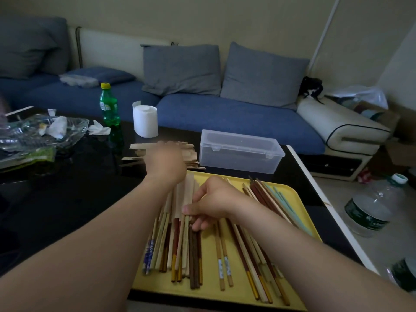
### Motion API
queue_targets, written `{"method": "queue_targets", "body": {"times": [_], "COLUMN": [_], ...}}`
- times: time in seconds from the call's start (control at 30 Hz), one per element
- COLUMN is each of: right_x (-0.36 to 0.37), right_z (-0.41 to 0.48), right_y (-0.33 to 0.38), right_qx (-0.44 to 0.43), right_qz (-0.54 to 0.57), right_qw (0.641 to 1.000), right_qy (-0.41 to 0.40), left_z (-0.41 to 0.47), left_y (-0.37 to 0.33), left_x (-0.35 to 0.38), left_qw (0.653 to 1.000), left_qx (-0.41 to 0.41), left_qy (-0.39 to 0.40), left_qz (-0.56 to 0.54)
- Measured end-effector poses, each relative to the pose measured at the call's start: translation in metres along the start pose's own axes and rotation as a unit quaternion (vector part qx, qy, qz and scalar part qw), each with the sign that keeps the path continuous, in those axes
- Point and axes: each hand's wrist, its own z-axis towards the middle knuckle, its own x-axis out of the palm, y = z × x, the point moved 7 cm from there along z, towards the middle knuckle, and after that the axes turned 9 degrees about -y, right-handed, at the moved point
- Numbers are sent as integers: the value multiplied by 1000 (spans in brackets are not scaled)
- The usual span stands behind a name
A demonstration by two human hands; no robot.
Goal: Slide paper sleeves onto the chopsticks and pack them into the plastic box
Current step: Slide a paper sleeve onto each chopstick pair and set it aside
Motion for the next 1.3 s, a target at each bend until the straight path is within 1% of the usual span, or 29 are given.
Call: {"method": "queue_targets", "body": {"times": [0.13, 0.17, 0.23, 0.3, 0.37, 0.43, 0.53, 0.73, 0.9, 1.03, 1.1, 1.13, 1.2, 1.3], "right_x": [-8, -13, -19, -23, -25, -26, -32, -54, -80, -92, -93, -92, -79, -53], "right_z": [12, 15, 21, 27, 32, 35, 39, 38, 27, 18, 11, 6, 1, -9], "right_y": [8, 9, 12, 15, 17, 16, 13, 6, -5, -17, -18, -19, -20, -26], "right_qx": [-49, -63, -80, -100, -126, -136, -127, -93, -74, -34, -25, -23, -14, 24], "right_qz": [-142, -156, -145, -131, -128, -128, -124, -106, -97, -170, -207, -222, -240, -235], "right_qw": [988, 984, 982, 978, 969, 963, 960, 955, 950, 946, 946, 949, 959, 971], "right_qy": [-43, -59, -90, -131, -172, -194, -215, -260, -286, -275, -249, -224, -147, -36], "left_z": [8, 9, 13, 16, 20, 21, 22, 21, 5, -12, -21, -28, -38, -52], "left_y": [4, 5, 7, 10, 10, 9, 7, -6, -38, -63, -74, -80, -89, -98], "left_x": [14, 18, 23, 26, 24, 19, 11, 0, -20, -28, -30, -31, -34, -38], "left_qw": [998, 998, 997, 995, 993, 991, 988, 983, 976, 969, 962, 956, 945, 933], "left_qx": [18, 24, 33, 46, 64, 81, 100, 150, 190, 236, 261, 280, 309, 343], "left_qy": [42, 52, 62, 57, 34, -9, -53, -77, -108, -77, -84, -92, -106, -75], "left_qz": [31, 32, 40, 62, 90, 103, 106, 68, 19, 8, -5, -5, -13, -76]}}
